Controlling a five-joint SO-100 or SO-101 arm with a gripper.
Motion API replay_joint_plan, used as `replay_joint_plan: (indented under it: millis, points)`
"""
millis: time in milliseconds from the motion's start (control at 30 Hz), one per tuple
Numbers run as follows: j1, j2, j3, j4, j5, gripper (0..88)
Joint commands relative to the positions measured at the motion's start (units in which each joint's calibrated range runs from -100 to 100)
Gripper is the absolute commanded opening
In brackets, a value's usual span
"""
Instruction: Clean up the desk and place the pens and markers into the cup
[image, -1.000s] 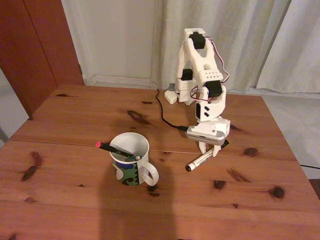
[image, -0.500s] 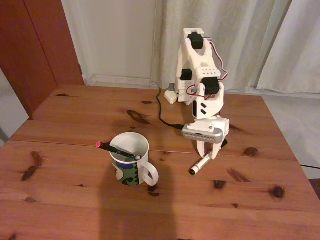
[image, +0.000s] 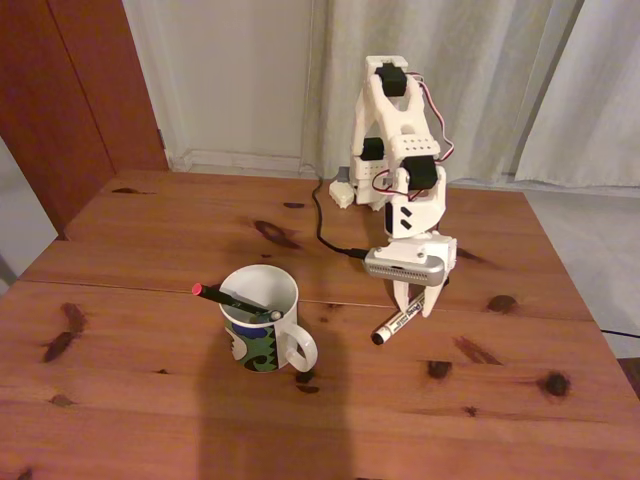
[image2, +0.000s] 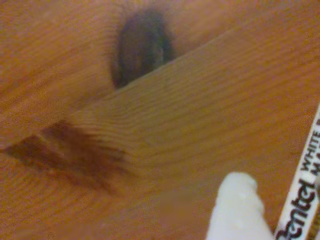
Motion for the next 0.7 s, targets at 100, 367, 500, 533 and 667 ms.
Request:
replay_joint_plan:
  millis: [100, 367, 500, 533, 667]
  points:
    - [0.10, 0.07, 0.58, 0.22, 0.33, 12.3]
    - [-2.31, -0.01, -0.33, 0.13, 0.38, 12.3]
    - [-2.88, -0.68, -0.33, 0.13, 0.38, 12.3]
    - [-2.88, -0.68, -0.24, 0.13, 0.38, 12.3]
    - [-2.23, -0.76, 0.21, 0.22, 0.49, 12.3]
